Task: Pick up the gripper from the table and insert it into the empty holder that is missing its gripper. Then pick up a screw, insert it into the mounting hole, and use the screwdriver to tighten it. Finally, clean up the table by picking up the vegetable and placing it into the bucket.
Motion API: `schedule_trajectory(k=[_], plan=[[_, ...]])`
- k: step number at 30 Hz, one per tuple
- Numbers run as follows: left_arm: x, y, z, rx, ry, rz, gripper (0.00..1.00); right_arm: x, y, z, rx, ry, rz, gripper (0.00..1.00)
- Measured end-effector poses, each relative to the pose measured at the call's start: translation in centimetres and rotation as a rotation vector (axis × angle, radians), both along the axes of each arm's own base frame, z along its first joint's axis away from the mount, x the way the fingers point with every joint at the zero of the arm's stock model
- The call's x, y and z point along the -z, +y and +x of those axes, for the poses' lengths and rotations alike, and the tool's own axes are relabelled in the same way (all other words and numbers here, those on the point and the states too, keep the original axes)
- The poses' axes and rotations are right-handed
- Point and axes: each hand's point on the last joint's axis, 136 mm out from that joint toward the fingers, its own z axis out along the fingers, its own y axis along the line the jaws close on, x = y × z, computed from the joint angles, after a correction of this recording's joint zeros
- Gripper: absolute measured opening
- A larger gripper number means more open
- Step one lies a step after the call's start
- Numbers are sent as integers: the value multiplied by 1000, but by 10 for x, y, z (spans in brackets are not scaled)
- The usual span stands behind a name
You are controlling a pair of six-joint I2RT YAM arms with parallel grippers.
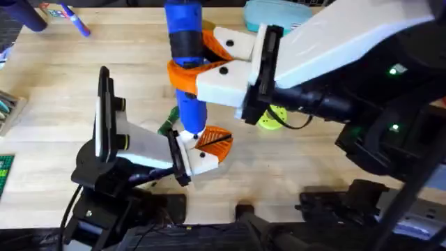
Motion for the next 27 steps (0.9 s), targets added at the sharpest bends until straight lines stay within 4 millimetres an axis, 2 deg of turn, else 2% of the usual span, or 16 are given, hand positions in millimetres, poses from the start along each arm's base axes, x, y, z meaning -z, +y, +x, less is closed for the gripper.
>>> schedule_trajectory(k=[27], plan=[[0,0,-1,4,2,0,10,6,1,1,2,25,-30,41]])
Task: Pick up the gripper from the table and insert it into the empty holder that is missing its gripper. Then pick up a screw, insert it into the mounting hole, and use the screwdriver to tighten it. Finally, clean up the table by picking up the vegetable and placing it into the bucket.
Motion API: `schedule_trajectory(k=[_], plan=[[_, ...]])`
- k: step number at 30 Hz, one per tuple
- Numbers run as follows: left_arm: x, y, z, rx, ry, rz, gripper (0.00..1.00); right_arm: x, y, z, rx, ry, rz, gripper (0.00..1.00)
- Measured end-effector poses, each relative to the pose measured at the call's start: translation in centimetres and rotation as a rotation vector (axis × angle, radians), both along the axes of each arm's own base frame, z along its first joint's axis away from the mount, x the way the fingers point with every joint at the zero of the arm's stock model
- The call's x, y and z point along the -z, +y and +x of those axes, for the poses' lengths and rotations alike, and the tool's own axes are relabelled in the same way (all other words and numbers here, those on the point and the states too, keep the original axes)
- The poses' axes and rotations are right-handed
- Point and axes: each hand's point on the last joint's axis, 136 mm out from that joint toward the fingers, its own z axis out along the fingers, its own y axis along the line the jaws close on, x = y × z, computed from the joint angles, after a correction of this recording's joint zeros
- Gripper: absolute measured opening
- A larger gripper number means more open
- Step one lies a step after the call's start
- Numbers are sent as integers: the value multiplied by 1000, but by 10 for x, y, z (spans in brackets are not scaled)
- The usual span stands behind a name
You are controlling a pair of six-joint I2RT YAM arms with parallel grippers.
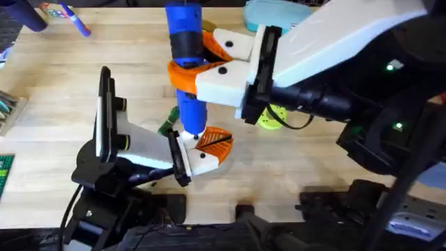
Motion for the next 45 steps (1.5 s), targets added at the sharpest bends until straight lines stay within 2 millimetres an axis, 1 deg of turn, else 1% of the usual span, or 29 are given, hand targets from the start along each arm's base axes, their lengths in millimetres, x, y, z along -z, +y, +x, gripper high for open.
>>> schedule_trajectory(k=[17,24,32,45], plan=[[0,0,-1,4,3,0,13,3,-1,2,14,-4,-44,41],[0,0,-1,6,4,0,10,1,1,-6,-27,-49,-58,41],[0,0,-1,6,4,0,10,1,2,-7,-36,-64,-63,41],[2,-2,-5,31,24,0,10,4,2,-22,-113,-100,-104,41]])
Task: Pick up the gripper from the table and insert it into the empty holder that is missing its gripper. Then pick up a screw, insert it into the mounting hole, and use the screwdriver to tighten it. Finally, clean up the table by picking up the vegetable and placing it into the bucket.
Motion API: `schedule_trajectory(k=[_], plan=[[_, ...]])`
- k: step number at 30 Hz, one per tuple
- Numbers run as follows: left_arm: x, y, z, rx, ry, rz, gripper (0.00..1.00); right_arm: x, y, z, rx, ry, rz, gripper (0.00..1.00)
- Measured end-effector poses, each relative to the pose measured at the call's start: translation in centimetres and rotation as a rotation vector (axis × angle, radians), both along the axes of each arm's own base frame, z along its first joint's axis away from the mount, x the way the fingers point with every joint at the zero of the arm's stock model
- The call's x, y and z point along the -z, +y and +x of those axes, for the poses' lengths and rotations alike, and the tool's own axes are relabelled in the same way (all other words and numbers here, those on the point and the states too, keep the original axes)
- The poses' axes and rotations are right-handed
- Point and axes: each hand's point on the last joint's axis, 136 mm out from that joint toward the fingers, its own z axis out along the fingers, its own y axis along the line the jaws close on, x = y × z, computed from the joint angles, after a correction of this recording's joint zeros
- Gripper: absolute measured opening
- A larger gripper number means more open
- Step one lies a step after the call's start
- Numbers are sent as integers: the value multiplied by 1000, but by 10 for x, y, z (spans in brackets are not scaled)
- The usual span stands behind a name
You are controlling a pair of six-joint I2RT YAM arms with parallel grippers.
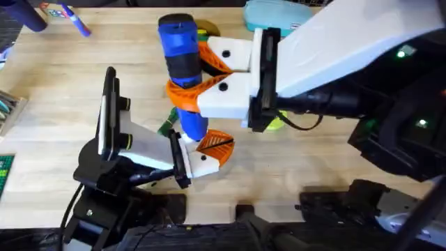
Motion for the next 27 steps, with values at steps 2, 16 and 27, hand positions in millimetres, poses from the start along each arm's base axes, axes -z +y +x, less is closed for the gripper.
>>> schedule_trajectory(k=[2,16,27], plan=[[0,0,0,0,0,0,10,0,0,0,-1,-4,-1,41],[0,0,1,-8,-7,1,12,-10,-1,4,11,28,63,41],[-1,2,5,-29,-15,3,10,-50,-33,59,202,205,265,41]])
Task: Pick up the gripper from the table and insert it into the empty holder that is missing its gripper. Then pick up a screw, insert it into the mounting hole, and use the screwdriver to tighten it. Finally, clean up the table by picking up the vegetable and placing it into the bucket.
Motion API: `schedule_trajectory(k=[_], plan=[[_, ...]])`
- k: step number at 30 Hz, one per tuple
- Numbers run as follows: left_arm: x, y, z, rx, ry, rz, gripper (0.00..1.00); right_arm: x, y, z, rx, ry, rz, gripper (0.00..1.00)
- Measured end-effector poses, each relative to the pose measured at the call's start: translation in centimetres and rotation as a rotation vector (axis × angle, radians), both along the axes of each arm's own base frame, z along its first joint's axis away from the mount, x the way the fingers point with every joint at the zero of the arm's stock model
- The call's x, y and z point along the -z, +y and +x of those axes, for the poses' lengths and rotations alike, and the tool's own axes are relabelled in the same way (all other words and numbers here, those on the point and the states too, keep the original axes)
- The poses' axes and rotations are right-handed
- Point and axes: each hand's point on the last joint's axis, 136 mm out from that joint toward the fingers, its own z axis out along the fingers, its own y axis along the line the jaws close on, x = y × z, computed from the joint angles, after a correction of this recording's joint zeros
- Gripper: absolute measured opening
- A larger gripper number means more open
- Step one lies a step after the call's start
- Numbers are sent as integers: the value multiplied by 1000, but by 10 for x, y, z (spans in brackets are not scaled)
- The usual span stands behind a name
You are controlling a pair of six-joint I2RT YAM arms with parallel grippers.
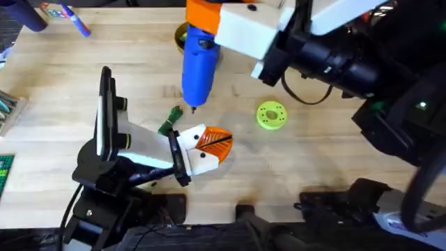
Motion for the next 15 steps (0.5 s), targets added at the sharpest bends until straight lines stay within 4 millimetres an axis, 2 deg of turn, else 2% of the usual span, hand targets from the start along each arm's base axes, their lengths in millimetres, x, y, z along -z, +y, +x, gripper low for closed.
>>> schedule_trajectory(k=[4,11,15], plan=[[0,0,0,0,0,0,11,11,1,2,6,26,-36,41],[0,0,0,0,0,0,12,47,-2,13,38,114,-157,41],[0,0,0,0,0,0,10,48,-4,15,51,113,-160,41]])
